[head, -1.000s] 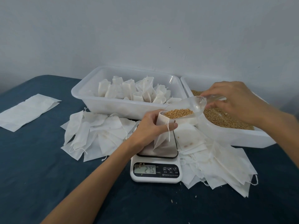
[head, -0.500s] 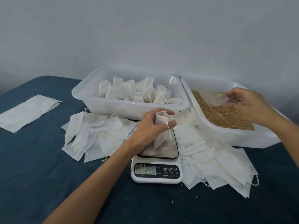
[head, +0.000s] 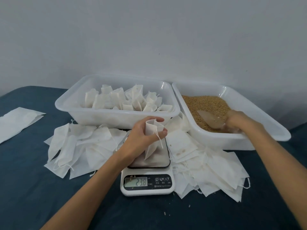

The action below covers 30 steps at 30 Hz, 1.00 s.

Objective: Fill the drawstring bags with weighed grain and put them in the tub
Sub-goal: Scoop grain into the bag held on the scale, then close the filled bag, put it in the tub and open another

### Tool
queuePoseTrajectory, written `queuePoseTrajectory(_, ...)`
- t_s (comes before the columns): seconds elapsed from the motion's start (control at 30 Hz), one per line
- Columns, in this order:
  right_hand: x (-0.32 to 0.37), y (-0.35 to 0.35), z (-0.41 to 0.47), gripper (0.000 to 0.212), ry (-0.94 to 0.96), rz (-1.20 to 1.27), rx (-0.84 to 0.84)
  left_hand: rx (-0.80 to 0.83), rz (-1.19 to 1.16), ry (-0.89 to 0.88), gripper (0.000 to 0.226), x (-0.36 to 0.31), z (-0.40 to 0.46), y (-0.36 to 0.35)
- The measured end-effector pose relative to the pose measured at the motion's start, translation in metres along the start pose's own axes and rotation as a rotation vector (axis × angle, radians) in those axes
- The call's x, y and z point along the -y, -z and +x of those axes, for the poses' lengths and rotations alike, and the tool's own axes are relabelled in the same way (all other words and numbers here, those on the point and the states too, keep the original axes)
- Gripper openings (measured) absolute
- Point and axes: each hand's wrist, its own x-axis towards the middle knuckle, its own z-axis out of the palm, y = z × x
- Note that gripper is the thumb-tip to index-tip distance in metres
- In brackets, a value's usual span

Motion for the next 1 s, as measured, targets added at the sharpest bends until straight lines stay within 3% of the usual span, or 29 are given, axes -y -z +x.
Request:
queuePoseTrajectory(0.1, 0.003, 0.003, -0.011, 0.018, 0.012, -0.013, -0.086, -0.001, 0.018, -0.007, 0.033, 0.002, 0.001, -0.001)
queuePoseTrajectory(0.17, 0.008, 0.008, -0.022, 0.016, 0.058, 0.050, -0.233, 0.005, 0.040, -0.005, 0.028, 0.002, 0.001, -0.002)
queuePoseTrajectory(0.27, 0.032, 0.013, -0.064, 0.018, 0.275, 0.453, -0.580, 0.027, 0.123, -0.018, 0.016, 0.000, 0.000, -0.006)
queuePoseTrajectory(0.33, 0.059, 0.009, -0.108, 0.007, 0.489, 0.778, -0.751, 0.026, 0.182, -0.033, 0.023, -0.003, -0.002, -0.009)
queuePoseTrajectory(0.47, 0.098, -0.016, -0.167, 0.008, 0.735, 1.090, -0.714, -0.049, 0.073, -0.050, 0.028, -0.020, -0.004, -0.006)
queuePoseTrajectory(0.6, 0.108, -0.031, -0.173, 0.009, 0.742, 1.202, -0.639, -0.204, 0.064, -0.156, 0.028, -0.051, 0.014, 0.020)
queuePoseTrajectory(0.77, 0.104, -0.038, -0.167, 0.009, 0.747, 1.249, -0.603, -0.521, 0.156, -0.194, 0.026, -0.079, 0.064, 0.063)
queuePoseTrajectory(1.0, 0.090, -0.027, -0.161, 0.009, 0.687, 1.430, -0.602, -0.338, 0.441, 0.066, 0.023, -0.051, 0.087, 0.085)
